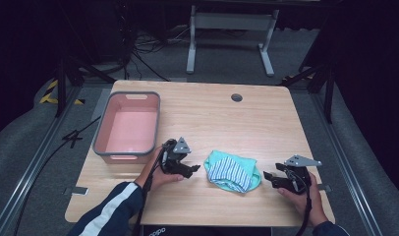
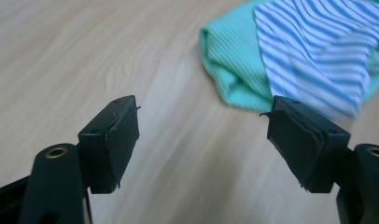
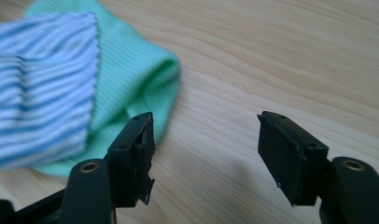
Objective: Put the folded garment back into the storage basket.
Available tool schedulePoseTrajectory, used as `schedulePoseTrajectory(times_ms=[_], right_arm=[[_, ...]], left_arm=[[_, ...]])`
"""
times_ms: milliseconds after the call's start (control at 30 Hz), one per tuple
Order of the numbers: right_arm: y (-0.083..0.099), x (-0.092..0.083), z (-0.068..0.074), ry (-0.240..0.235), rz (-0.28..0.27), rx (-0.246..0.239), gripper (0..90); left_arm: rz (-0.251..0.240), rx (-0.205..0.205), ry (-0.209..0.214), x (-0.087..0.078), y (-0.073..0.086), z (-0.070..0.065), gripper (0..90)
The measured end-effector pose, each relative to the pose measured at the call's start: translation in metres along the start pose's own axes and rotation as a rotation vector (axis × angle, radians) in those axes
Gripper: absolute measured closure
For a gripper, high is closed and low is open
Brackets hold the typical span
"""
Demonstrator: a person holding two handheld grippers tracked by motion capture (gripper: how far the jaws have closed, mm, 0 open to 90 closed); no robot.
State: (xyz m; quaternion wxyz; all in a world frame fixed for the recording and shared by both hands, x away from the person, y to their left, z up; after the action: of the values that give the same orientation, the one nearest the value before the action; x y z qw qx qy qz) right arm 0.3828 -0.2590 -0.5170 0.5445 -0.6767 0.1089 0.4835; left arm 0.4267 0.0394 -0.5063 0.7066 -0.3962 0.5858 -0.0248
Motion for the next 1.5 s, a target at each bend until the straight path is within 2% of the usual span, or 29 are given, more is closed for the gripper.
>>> schedulePoseTrajectory(times_ms=[67,133,200,233,333,400,467,567,733,767,800,833,967,1000,1033,1200,1333,1433,1500], right_arm=[[-0.008,0.002,0.008,-0.006,-0.007,-0.015,38.3],[-0.013,0.006,0.013,-0.005,-0.006,-0.020,39.3],[-0.017,0.012,0.019,-0.010,-0.002,-0.027,39.3],[-0.019,0.015,0.022,-0.012,0.005,-0.028,39.3],[-0.021,0.019,0.027,-0.006,0.014,-0.041,39.4],[-0.022,0.023,0.028,0.014,0.026,-0.043,39.3],[-0.021,0.026,0.029,0.010,0.035,-0.038,39.0],[-0.015,0.034,0.029,0.009,0.074,-0.043,37.5],[-0.013,0.036,0.029,0.011,0.076,-0.043,35.4],[-0.013,0.036,0.029,0.011,0.077,-0.053,36.4],[-0.013,0.036,0.029,0.011,0.077,-0.053,36.4],[-0.013,0.035,0.030,0.006,0.083,-0.056,38.7],[-0.013,0.033,0.036,-0.007,0.098,-0.066,52.2],[-0.013,0.033,0.038,-0.015,0.108,-0.067,57.7],[-0.013,0.033,0.038,-0.015,0.108,-0.067,57.7],[-0.014,0.032,0.041,-0.037,0.119,-0.078,72.9],[-0.013,0.031,0.042,-0.059,0.121,-0.072,80.9],[-0.013,0.029,0.043,-0.053,0.136,-0.098,82.2],[-0.013,0.027,0.042,-0.057,0.140,-0.102,82.7]], left_arm=[[-0.004,0.005,-0.003,0.006,-0.010,0.002,26.3],[-0.003,-0.011,0.020,0.013,-0.019,0.001,26.9],[0.005,-0.008,0.019,0.020,-0.025,0.001,26.7],[0.006,-0.013,0.037,0.023,-0.027,-0.001,26.8],[0.037,0.013,0.024,0.033,-0.027,-0.004,26.7],[0.045,0.000,0.048,0.040,-0.027,-0.007,25.8],[0.062,0.004,0.038,0.045,-0.026,-0.008,25.7],[0.083,-0.008,0.054,0.054,-0.023,-0.011,24.9],[0.077,-0.009,0.044,0.055,-0.024,-0.014,25.3],[0.076,-0.001,0.056,0.053,-0.023,-0.016,26.8],[0.076,-0.001,0.056,0.053,-0.023,-0.016,32.3],[0.072,0.005,0.059,0.053,-0.023,-0.018,32.3],[0.080,0.024,0.088,0.049,-0.022,-0.027,48.0],[0.079,0.032,0.095,0.049,-0.022,-0.029,55.5],[0.081,0.038,0.104,0.048,-0.021,-0.031,55.5],[0.077,0.041,0.152,0.047,-0.021,-0.037,74.2],[0.102,0.081,0.112,0.046,-0.022,-0.041,78.6],[0.130,0.104,0.089,0.044,-0.025,-0.043,80.2],[0.140,0.118,0.090,0.043,-0.027,-0.045,81.2]])
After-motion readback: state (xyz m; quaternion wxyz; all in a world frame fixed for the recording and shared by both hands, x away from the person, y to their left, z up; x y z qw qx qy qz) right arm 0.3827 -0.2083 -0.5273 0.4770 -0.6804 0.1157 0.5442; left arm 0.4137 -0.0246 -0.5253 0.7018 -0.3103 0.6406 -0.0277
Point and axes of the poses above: each handheld gripper's, and its own axes: x roughly forward along the jaws, y roughly out of its underside, z roughly to its left, the point moved 8 cm from there along x, roughly forward along the jaws, and after that the axes turned 9 degrees about z, right-handed, at the moved point
